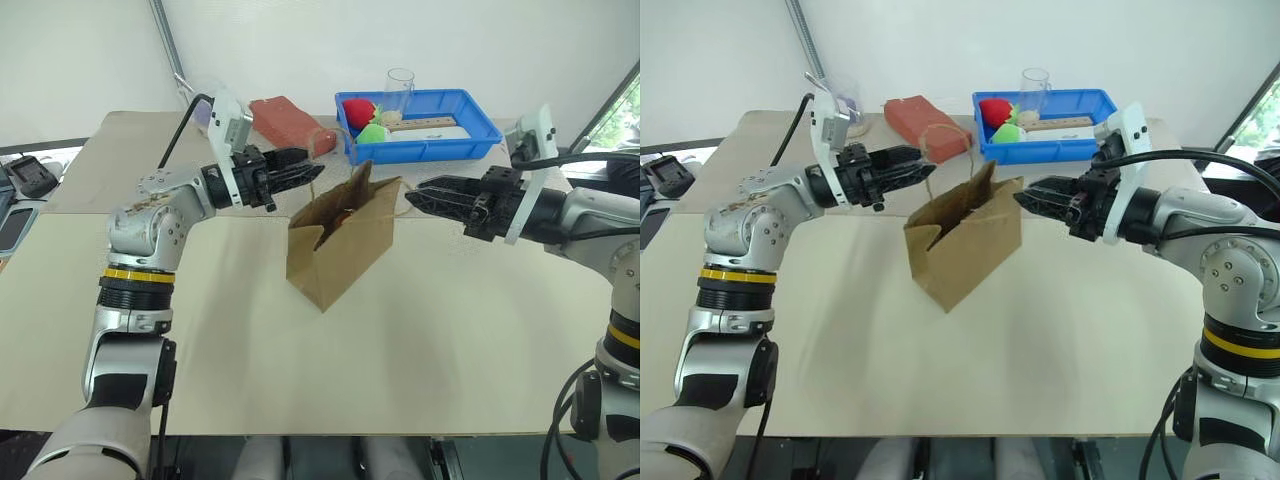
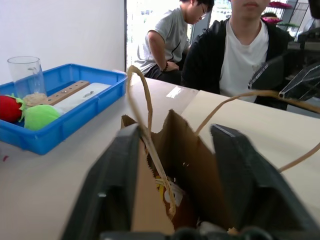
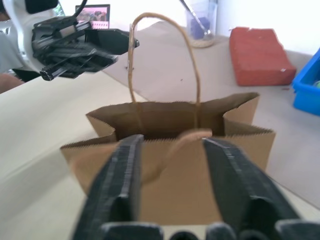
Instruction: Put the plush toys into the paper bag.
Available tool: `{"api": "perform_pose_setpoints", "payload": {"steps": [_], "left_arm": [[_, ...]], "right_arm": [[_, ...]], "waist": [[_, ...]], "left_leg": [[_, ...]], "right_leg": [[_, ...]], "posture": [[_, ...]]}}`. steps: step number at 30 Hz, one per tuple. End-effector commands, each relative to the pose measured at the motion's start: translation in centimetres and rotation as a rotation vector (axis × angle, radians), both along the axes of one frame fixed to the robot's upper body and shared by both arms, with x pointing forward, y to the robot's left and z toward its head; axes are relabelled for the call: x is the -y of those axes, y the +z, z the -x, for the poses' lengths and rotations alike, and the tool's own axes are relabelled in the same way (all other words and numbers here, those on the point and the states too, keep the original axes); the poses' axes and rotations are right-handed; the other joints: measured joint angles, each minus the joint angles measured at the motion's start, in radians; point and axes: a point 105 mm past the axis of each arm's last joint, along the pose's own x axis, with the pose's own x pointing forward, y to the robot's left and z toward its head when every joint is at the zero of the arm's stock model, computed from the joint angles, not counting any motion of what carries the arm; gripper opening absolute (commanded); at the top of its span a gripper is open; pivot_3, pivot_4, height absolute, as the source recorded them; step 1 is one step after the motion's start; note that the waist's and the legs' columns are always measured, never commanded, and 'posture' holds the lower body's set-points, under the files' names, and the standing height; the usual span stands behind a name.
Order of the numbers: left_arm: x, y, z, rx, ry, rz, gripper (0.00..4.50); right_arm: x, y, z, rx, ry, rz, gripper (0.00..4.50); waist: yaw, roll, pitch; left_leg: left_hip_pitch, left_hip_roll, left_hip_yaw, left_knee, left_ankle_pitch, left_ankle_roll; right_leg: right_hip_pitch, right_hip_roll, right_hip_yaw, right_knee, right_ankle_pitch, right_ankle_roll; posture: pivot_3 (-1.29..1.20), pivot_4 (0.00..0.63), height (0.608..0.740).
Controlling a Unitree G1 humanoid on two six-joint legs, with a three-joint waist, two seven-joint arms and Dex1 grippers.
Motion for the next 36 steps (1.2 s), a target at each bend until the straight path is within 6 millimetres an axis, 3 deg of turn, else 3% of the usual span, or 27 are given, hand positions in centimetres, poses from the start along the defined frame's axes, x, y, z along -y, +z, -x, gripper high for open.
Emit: {"api": "perform_pose_setpoints", "payload": {"steps": [1,3,4,10,15,18,24,36], "left_arm": [[-1.5,1.8,0.5,0.131,0.038,-0.029,4.35],[-2.1,2.1,1.2,0.154,0.034,-0.037,4.5],[-2.3,2.2,1.5,0.157,0.029,-0.038,4.5],[-4.5,0.8,3.7,0.095,0.023,-0.075,4.5],[-4.0,-2.3,5.5,0.005,-0.013,-0.068,4.5],[-3.0,-4.7,5.9,-0.05,-0.025,-0.06,4.5],[-1.8,-7.5,4.8,-0.038,-0.024,-0.093,4.5],[0.1,-8.1,5.4,-0.037,-0.046,-0.047,4.5]], "right_arm": [[0.4,2.5,0.6,0.128,0.003,-0.025,3.72],[0.8,2.8,1.0,0.152,0.009,-0.033,4.36],[1.1,2.9,1.2,0.165,0.012,-0.032,4.47],[3.6,2.7,2.7,0.184,0.02,0.029,4.47],[5.1,1.0,4.1,0.133,0.05,0.159,4.47],[4.8,-0.4,5.1,0.095,0.105,0.22,4.47],[2.9,-1.7,6.0,0.081,0.19,0.201,4.47],[2.1,-3.1,7.7,0.015,0.254,0.258,4.47]], "waist": [[-0.001,0.0,0.0],[-0.001,0.0,0.0],[-0.001,0.0,0.0],[0.003,0.0,0.0],[0.01,0.0,0.0],[0.014,0.0,0.0],[0.011,0.0,0.0],[0.017,0.0,0.0]], "left_leg": [[0.0,0.0,0.0,0.0,0.0,0.0],[0.0,0.0,0.0,0.0,0.0,0.0],[0.0,0.0,0.0,0.0,0.0,0.0],[-0.001,0.0,0.0,0.0,-0.001,0.001],[0.0,0.001,0.001,0.0,-0.001,0.001],[0.001,0.002,0.001,0.0,-0.001,0.001],[0.003,0.002,0.002,0.001,0.0,0.001],[0.003,0.002,0.001,0.001,-0.001,0.001]], "right_leg": [[0.0,0.0,0.0,0.0,0.0,0.0],[0.0,0.0,0.0,0.0,0.0,0.0],[0.0,0.0,0.0,0.0,0.0,0.0],[0.0,0.0,0.0,0.0,0.0,0.0],[0.001,0.0,0.0,-0.001,0.0,0.001],[0.002,0.0,0.0,-0.001,0.0,0.001],[0.003,0.001,0.001,0.0,0.0,0.0],[0.003,0.001,0.0,-0.001,0.0,0.0]], "posture": [[0.0,0.15,0.74],[0.0,0.15,0.74],[0.0,0.15,0.74],[0.0,0.15,0.74],[0.0,0.15,0.74],[0.0,0.15,0.74],[0.0,0.15,0.74],[0.0,0.15,0.74]]}}
